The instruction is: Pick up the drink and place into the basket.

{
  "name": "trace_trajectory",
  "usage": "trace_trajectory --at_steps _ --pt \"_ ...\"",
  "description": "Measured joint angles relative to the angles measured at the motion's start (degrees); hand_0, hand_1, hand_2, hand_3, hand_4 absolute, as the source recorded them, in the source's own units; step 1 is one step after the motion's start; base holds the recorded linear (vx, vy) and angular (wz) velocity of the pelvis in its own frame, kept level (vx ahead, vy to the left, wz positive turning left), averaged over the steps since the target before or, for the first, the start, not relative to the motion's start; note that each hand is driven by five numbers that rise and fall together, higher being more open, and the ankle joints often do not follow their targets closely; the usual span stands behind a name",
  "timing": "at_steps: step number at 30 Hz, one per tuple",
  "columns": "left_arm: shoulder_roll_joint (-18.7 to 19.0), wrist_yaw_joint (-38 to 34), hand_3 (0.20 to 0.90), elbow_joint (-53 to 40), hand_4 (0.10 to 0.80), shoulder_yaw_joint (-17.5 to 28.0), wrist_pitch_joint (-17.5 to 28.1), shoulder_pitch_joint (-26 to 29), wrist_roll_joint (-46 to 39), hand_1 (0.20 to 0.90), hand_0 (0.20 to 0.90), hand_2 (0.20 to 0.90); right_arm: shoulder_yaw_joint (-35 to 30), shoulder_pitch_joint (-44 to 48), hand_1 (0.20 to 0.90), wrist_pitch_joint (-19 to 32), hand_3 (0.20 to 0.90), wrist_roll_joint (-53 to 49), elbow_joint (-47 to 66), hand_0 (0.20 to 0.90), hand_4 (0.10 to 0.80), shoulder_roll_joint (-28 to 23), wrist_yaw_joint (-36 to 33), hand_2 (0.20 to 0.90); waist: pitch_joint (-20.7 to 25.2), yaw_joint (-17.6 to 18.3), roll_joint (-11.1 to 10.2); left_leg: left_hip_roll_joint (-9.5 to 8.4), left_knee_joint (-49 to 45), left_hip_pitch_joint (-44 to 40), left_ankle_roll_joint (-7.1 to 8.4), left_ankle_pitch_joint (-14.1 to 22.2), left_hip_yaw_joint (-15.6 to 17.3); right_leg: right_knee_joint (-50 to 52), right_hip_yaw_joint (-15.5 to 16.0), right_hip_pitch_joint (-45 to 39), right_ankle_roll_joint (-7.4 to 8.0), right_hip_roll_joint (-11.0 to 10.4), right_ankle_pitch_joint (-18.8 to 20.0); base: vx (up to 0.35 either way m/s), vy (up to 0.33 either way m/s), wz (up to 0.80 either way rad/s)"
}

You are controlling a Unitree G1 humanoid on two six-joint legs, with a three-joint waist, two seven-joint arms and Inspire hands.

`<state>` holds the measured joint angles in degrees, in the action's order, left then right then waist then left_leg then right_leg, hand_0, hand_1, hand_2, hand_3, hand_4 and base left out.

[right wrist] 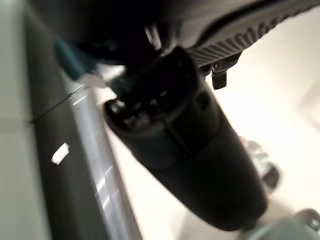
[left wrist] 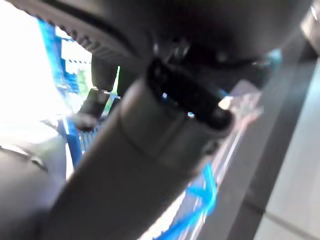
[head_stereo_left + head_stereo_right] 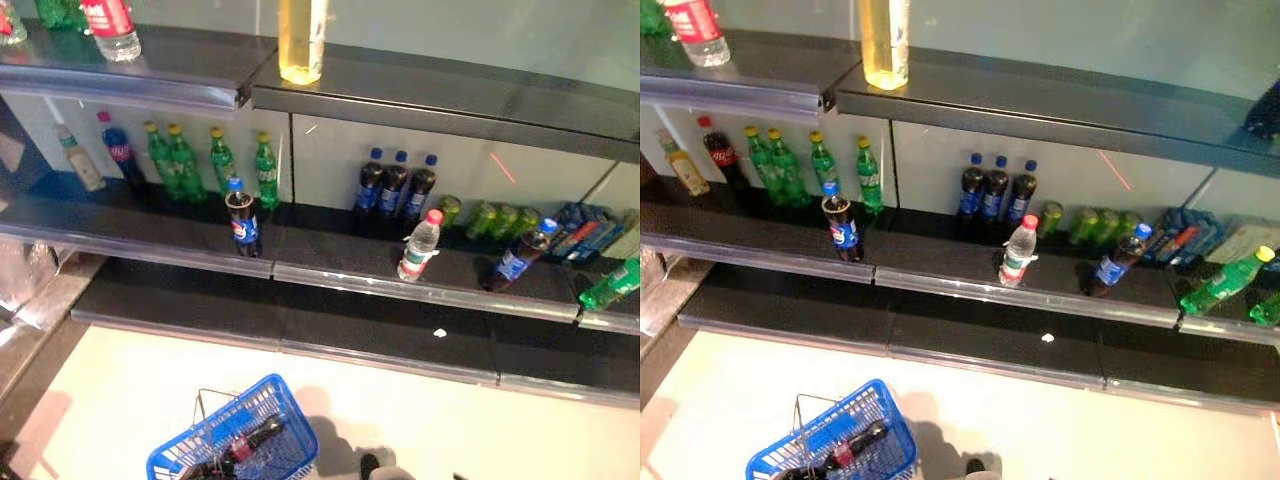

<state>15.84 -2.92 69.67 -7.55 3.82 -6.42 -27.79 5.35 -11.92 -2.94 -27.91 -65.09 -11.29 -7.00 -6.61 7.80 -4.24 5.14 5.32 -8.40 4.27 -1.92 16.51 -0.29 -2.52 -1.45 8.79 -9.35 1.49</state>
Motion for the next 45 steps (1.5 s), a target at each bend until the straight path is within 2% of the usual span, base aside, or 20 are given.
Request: trace_trajectory --at_steps 3,7,10,11,14,19,22,23,24,26,27,29,31,33,34,35,41,43,44,45 --pt "-1.86 -0.73 0.200 3.15 0.100 5.78 1.28 -0.46 -3.13 0.300 0.300 0.300 -3.38 0.23 0.900 1.22 0.900 -3.06 -6.23 0.900 0.800 1.11 3.13 0.900 0.10 0.27 -0.16 0.70 0.02 -1.19 0.53 0.38 3.41 0.06 1.82 1.17 -0.18 -0.14 1.42 -0.044 -0.085 -0.63" --pt "-2.64 -1.33 0.200 3.80 0.100 10.80 1.85 -2.77 -7.90 0.300 0.300 0.300 -3.74 1.00 0.900 1.39 0.900 -1.32 -7.58 0.900 0.800 1.31 4.88 0.900 0.66 -1.80 0.36 4.13 0.03 -4.29 1.93 1.31 13.64 0.22 16.90 2.84 -0.59 -2.41 1.99 -0.091 -0.149 -1.17" --pt "-2.75 -3.05 0.200 4.17 0.100 14.59 1.84 -3.22 -15.20 0.300 0.300 0.300 -3.71 2.04 0.900 1.02 0.900 -0.27 -7.45 0.900 0.800 1.45 5.55 0.900 0.89 -3.10 0.69 5.92 -0.41 -6.60 3.88 1.94 17.28 3.13 23.14 5.10 -2.24 -2.30 4.66 -0.017 -0.303 -1.04" --pt "-3.03 -3.54 0.200 4.62 0.100 15.26 1.81 -3.03 -17.48 0.300 0.300 0.300 -3.67 2.07 0.900 1.06 0.900 0.12 -7.45 0.900 0.800 1.23 5.73 0.900 1.01 -3.08 1.13 6.60 -0.42 -6.92 3.94 2.08 16.74 3.35 22.71 5.41 -4.06 -1.33 5.68 0.041 -0.359 -0.68" --pt "-4.70 -5.59 0.200 6.19 0.100 16.10 1.81 -0.36 -24.94 0.300 0.300 0.300 -3.18 2.63 0.900 1.11 0.900 0.89 -7.41 0.900 0.800 -0.53 6.21 0.900 1.22 -4.19 2.90 8.46 -1.96 -6.37 3.09 2.50 12.66 1.96 21.01 5.71 -5.16 1.49 5.99 0.055 -0.338 -0.41" --pt "-3.96 -8.99 0.200 8.09 0.100 30.19 4.11 1.35 -36.66 0.300 0.300 0.300 -2.00 3.69 0.900 2.35 0.900 3.72 -7.04 0.900 0.800 -1.08 6.74 0.900 1.19 -4.57 3.09 12.48 -9.03 -5.46 -0.94 5.25 8.88 10.63 20.23 8.14 -7.76 3.66 0.18 0.023 -0.423 -0.20" --pt "-1.21 -10.30 0.200 9.21 0.100 33.81 4.80 0.03 -43.34 0.300 0.300 0.300 0.15 4.68 0.900 2.31 0.900 5.50 -5.79 0.900 0.800 -0.53 7.06 0.900 0.87 -5.68 -0.80 13.66 -22.55 -1.65 2.65 2.10 2.15 18.25 18.83 10.75 -12.15 4.45 -5.66 0.056 -0.330 -0.60" --pt "-1.09 -10.42 0.200 9.58 0.100 34.10 5.07 -0.18 -44.46 0.300 0.300 0.300 0.69 5.21 0.900 2.33 0.900 5.62 -5.83 0.900 0.800 -0.49 7.15 0.900 0.74 -6.36 -2.17 12.61 -28.02 1.10 3.67 0.29 -3.16 15.72 16.71 9.34 -12.84 4.65 -4.89 0.119 -0.190 -1.09" --pt "-2.19 -10.34 0.200 9.65 0.100 34.05 5.16 -1.21 -46.20 0.300 0.300 0.300 2.43 7.24 0.900 2.04 0.900 7.04 -6.35 0.900 0.800 -1.48 7.17 0.900 0.60 -8.18 -3.40 5.48 -31.89 3.81 3.94 3.66 -10.27 10.65 10.92 8.25 -13.52 5.88 -1.60 0.208 -0.295 -1.39" --pt "-4.94 -10.39 0.200 10.21 0.100 33.99 5.83 -1.01 -48.35 0.300 0.300 0.300 3.10 9.72 0.900 2.08 0.900 8.69 -6.42 0.900 0.800 -2.98 7.70 0.900 0.48 -11.16 -1.60 -3.00 -28.25 6.88 -0.69 6.49 -14.48 1.85 9.80 5.10 -12.69 8.56 -1.17 0.274 -0.303 -1.74" --pt "-6.95 -10.33 0.200 9.88 0.100 33.03 6.61 -0.85 -49.04 0.300 0.300 0.300 3.49 12.26 0.900 1.09 0.900 9.41 -6.96 0.900 0.800 -4.78 8.36 0.900 -0.48 -13.42 2.10 -4.37 -24.17 7.72 -2.46 8.39 -16.35 15.73 10.52 8.93 -15.64 10.94 -3.62 0.265 -0.218 -1.60" --pt "-5.17 -10.41 0.200 9.23 0.100 32.64 6.53 -0.13 -49.45 0.300 0.300 0.300 3.89 12.93 0.900 0.08 0.900 10.06 -6.16 0.900 0.800 -2.93 8.53 0.900 -3.12 -13.49 -0.23 -6.17 -27.04 9.09 -1.78 14.00 -15.98 27.41 8.05 10.63 -16.30 10.36 -14.29 0.217 -0.123 -0.66" --pt "-4.27 -9.85 0.200 7.56 0.100 32.22 5.74 0.07 -50.17 0.300 0.300 0.300 5.15 12.00 0.900 -0.89 0.900 10.06 -6.30 0.900 0.800 -0.09 9.04 0.900 -2.85 -14.81 -3.55 -8.47 -26.12 11.74 -2.19 13.67 -17.49 21.56 4.87 9.95 -15.31 11.66 -11.85 0.236 -0.101 -0.21" --pt "-6.59 -8.78 0.200 6.93 0.100 32.19 6.30 -0.54 -50.77 0.300 0.300 0.300 6.16 13.83 0.900 -1.59 0.900 9.93 -8.55 0.900 0.800 -0.42 8.41 0.900 -2.27 -18.09 0.29 -4.77 -17.32 11.20 -3.18 10.07 -18.96 27.01 7.78 9.14 -15.01 17.04 -11.74 0.395 -0.164 -0.90" --pt "-7.00 -7.93 0.200 6.07 0.100 32.47 6.39 -2.09 -51.40 0.300 0.300 0.300 6.74 13.98 0.900 -2.35 0.900 9.93 -8.60 0.900 0.800 -0.17 7.85 0.900 -2.25 -18.67 -0.08 -4.44 -20.30 11.97 -2.02 9.39 -16.89 32.33 8.54 6.91 -13.56 15.68 -15.79 0.400 -0.167 -0.87" --pt "-6.52 -7.33 0.200 6.74 0.100 32.60 6.14 -2.26 -52.05 0.300 0.300 0.300 7.75 13.47 0.900 -2.37 0.900 9.90 -7.65 0.900 0.800 -0.02 7.84 0.900 -2.89 -18.26 -2.43 -6.17 -26.65 14.96 -0.18 10.51 -15.73 23.25 3.86 0.08 -18.37 14.17 -21.38 0.377 -0.153 0.00" --pt "-11.86 -7.27 0.200 9.13 0.100 32.80 4.77 0.64 -54.29 0.300 0.300 0.300 8.96 13.35 0.900 -2.69 0.900 9.66 -3.86 0.900 0.800 0.10 6.06 0.900 -4.84 -18.76 0.45 -9.81 -22.39 23.99 1.79 6.86 -11.06 13.08 0.89 -6.89 -18.99 16.80 -17.32 0.356 -0.121 0.04" --pt "-12.03 -8.41 0.200 9.43 0.100 34.24 4.77 1.03 -54.42 0.300 0.300 0.300 10.13 13.85 0.900 -2.83 0.900 9.65 -3.17 0.900 0.800 1.06 6.05 0.900 -4.44 -18.96 0.43 -9.55 -24.41 23.88 -0.11 6.61 -10.85 13.08 0.43 -7.80 -18.60 16.91 -18.99 0.459 -0.096 -0.57" --pt "-11.66 -9.08 0.200 9.55 0.100 36.02 4.81 1.26 -54.41 0.300 0.300 0.300 10.35 13.68 0.900 -2.97 0.900 9.65 -2.92 0.900 0.800 1.86 6.04 0.900 -4.31 -19.10 -0.10 -9.85 -24.28 22.36 -3.42 5.34 -10.63 12.96 0.80 -9.24 -17.75 16.30 -20.20 0.405 -0.063 -0.75" --pt "-11.38 -10.03 0.200 9.70 0.100 37.85 4.81 1.37 -54.45 0.300 0.300 0.300 10.88 13.24 0.900 -3.07 0.900 9.65 -3.04 0.900 0.800 2.45 6.01 0.900 -4.32 -19.62 -0.66 -10.53 -22.17 19.82 -9.02 3.27 -9.44 19.81 2.10 -9.77 -12.71 15.64 -23.33 0.372 -0.054 -0.62"
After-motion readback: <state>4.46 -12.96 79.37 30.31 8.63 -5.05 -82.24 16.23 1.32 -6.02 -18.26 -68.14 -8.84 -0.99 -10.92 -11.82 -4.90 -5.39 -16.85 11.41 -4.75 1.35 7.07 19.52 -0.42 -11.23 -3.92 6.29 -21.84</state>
